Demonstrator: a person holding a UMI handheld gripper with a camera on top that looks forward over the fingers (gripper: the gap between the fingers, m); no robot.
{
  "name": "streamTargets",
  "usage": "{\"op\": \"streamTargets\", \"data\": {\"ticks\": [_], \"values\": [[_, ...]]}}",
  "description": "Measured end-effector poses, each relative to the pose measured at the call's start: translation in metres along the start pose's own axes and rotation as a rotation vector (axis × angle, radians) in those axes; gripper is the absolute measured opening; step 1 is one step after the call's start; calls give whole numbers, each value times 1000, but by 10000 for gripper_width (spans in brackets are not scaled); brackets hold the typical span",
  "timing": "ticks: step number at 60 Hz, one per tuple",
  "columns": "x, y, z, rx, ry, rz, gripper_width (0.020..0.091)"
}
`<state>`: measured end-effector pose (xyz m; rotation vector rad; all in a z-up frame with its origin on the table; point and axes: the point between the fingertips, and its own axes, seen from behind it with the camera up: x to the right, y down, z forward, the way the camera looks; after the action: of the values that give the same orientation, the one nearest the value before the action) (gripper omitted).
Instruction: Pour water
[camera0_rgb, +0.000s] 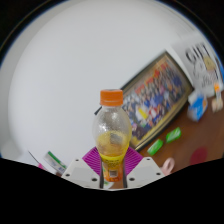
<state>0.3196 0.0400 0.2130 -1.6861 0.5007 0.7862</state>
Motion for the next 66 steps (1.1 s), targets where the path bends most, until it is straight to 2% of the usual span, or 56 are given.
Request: {"op": "streamTargets", "data": {"ticks": [7, 13, 17, 26, 35, 40, 41, 46, 53, 56, 61, 64, 66], "values": [[41, -48, -20, 84, 78, -304, 255], [98, -65, -25, 82, 193, -514, 253], [141, -65, -24, 52, 264, -596, 255], [223, -36, -27, -30, 357, -677, 253], [269, 2, -29, -98, 373, -691, 254], [286, 18, -32, -113, 388, -694, 255], [283, 13, -31, -78, 374, -693, 254], [286, 13, -34, -59, 376, -663, 257], [286, 13, -34, -61, 381, -661, 417], [290, 16, -36, -88, 401, -657, 497], [291, 27, -43, -156, 430, -637, 875], [286, 30, -52, -179, 446, -631, 815], [282, 30, -60, -190, 466, -630, 849]]}}
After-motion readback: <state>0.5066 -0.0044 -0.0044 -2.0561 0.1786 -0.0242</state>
